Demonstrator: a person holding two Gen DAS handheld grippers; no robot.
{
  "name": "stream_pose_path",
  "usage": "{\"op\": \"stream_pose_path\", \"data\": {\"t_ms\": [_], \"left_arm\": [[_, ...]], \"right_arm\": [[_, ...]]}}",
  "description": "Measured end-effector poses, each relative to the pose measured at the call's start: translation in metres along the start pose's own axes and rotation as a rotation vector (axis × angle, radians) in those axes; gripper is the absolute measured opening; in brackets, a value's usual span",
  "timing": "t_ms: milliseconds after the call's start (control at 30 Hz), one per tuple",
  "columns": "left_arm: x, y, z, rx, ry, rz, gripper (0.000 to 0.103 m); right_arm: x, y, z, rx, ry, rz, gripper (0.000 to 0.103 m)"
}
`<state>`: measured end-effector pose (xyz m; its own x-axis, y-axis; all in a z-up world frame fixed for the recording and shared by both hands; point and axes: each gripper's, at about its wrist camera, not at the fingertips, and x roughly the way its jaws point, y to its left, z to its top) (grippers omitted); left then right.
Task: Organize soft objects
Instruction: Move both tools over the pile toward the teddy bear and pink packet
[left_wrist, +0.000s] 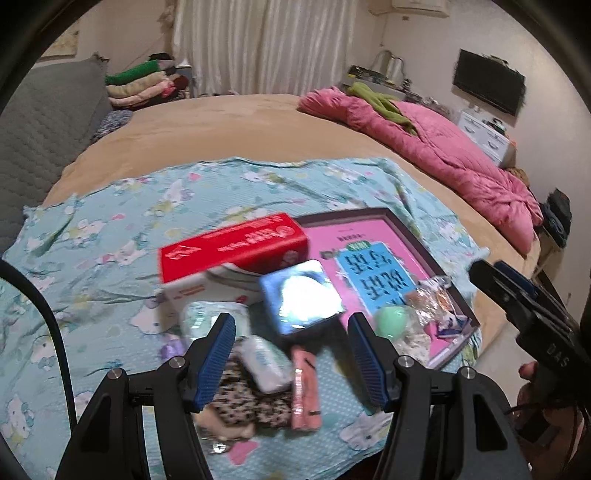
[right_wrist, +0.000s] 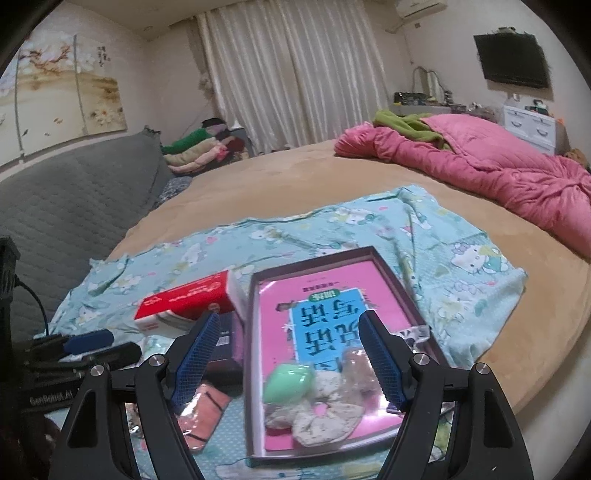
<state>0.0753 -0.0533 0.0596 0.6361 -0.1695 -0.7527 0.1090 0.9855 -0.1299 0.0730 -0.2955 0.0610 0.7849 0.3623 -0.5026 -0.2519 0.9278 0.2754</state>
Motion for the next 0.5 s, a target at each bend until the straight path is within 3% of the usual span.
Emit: {"op": "stream_pose_path", "data": {"t_ms": [500], "left_arm": [[-0.03, 0.081, 0.0, -0.135, -0.034, 0.104, 0.063]], "right_arm": [[-0.003, 0.039, -0.001, -0.069, 0.018, 0.066, 0.079]]}}
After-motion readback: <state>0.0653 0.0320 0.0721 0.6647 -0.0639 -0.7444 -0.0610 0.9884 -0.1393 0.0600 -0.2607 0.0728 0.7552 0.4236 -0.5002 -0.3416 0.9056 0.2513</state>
